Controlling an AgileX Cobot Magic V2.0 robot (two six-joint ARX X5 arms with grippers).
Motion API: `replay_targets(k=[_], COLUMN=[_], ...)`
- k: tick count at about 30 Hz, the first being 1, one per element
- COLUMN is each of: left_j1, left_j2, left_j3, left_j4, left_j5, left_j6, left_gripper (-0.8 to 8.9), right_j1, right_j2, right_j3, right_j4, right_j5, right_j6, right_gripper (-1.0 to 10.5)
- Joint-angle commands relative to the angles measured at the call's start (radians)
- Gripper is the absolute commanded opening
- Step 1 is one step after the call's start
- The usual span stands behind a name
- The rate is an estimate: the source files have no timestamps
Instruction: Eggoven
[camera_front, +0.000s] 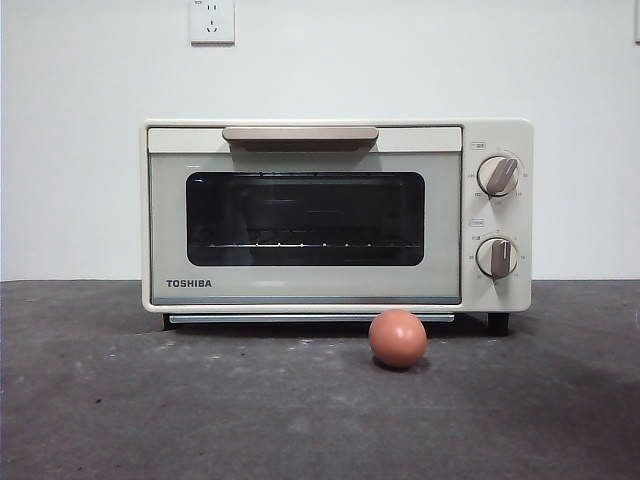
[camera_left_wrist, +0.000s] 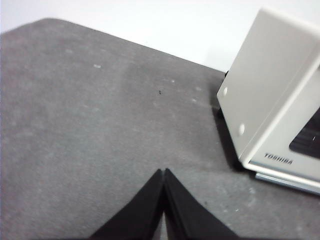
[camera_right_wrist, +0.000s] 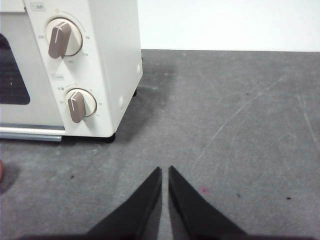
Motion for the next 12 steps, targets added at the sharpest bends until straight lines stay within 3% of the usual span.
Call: replay_targets(k=[1, 8, 12], left_j1=[0.002, 0.002, 0.002], left_j2=[-0.001, 0.001, 0.027], left_j3=[-0.026, 0.045, 0.145], left_j4=[-0.003, -0.026, -0.094], left_j5=[0.000, 0.127, 0.158], left_j6=[-0.090, -0.168, -0.169], left_gripper=[0.07, 0.07, 0.07], right_j1=[-0.001, 0.000, 0.000], right_j2=[-0.002, 0.000, 0.016], right_j3=[-0.002, 0.069, 0.181], right_j4=[0.016, 0.019, -0.042], right_j5=[0.001, -0.031, -0.061], right_j6=[0.090, 0.270, 0.302], right_gripper=[0.1, 0.0, 0.0])
